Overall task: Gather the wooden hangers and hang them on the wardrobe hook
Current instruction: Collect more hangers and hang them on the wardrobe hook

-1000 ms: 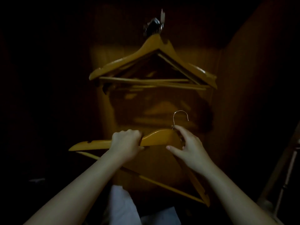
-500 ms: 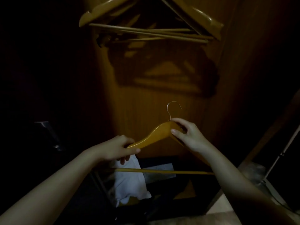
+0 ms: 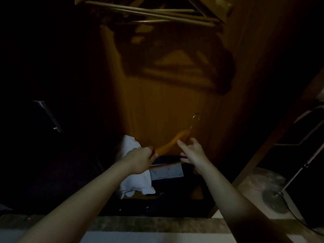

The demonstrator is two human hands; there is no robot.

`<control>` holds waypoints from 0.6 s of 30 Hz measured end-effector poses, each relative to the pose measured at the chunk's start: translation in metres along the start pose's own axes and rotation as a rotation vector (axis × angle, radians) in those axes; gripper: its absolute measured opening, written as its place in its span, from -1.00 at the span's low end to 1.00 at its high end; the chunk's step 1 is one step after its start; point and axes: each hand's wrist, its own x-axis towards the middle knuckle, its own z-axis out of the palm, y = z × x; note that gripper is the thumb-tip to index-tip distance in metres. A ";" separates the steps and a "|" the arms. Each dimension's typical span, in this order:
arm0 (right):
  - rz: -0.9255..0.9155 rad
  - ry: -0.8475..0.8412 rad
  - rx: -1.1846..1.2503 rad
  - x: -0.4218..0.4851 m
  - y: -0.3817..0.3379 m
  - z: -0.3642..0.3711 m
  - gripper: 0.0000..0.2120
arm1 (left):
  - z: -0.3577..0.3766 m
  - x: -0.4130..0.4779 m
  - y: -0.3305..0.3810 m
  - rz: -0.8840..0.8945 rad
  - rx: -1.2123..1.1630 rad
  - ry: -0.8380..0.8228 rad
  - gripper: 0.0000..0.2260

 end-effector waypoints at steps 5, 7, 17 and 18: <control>0.003 0.212 0.196 0.011 -0.008 0.017 -0.43 | 0.015 -0.002 0.035 0.033 0.069 0.005 -0.76; -0.007 0.287 0.126 0.018 -0.008 0.020 -0.61 | 0.020 -0.005 0.040 0.030 0.013 -0.015 -0.77; -0.099 -0.036 0.087 0.006 -0.007 -0.012 -0.56 | -0.007 -0.011 0.029 -0.048 -0.416 0.105 -0.65; -0.119 -0.099 0.046 0.000 -0.011 -0.016 -0.54 | -0.007 -0.008 0.024 -0.065 -0.361 0.110 -0.62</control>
